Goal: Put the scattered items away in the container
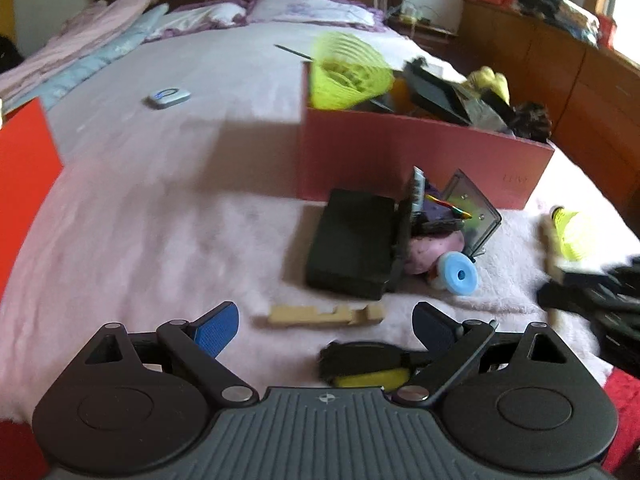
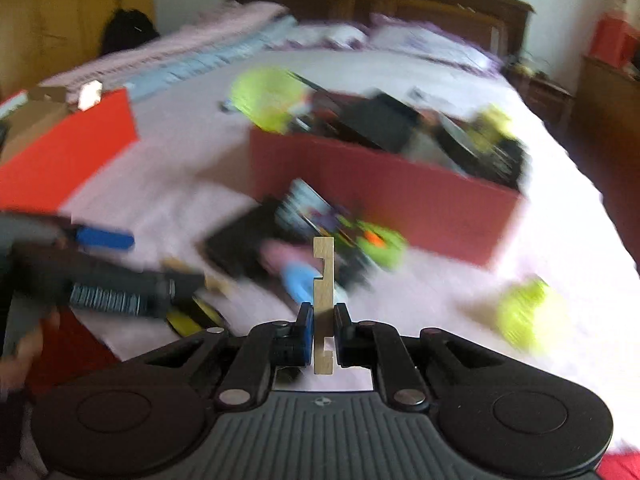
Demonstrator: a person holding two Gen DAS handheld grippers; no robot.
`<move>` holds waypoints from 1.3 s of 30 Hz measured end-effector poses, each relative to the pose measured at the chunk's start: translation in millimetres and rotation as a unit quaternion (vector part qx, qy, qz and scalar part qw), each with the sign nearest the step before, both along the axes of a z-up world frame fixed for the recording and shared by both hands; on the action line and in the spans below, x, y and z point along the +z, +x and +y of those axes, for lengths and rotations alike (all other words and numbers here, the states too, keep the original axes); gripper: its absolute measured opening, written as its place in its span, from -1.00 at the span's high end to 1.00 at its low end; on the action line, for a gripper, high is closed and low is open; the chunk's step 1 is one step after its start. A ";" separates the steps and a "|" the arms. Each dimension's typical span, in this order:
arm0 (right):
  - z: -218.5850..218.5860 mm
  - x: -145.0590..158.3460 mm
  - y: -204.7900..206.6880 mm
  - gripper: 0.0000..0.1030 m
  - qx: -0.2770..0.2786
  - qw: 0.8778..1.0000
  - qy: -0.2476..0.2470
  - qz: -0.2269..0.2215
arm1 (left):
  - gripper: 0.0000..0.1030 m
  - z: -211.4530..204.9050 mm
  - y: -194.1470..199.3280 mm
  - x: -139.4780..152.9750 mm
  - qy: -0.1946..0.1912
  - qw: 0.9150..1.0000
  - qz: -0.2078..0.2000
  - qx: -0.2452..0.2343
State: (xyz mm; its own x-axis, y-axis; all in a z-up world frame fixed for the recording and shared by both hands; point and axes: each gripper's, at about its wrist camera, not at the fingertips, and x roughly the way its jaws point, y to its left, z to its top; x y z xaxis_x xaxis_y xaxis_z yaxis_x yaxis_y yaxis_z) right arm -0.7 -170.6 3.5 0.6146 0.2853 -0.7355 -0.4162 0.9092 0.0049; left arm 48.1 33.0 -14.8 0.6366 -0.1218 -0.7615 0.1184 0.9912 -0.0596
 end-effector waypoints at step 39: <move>-38.3 -58.3 -24.4 -0.01 -0.066 0.996 -0.047 0.038 | -0.50 19.8 -57.7 -25.9 0.018 0.998 0.046 -0.029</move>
State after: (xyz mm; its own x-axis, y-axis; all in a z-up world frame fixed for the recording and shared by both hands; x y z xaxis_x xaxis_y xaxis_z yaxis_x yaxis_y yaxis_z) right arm -25.0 -208.8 -54.8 0.5831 0.1329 -0.8015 -0.2943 0.9541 -0.0559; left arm -9.5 52.8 -40.7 0.5572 -0.1274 -0.8205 0.1706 0.9846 -0.0370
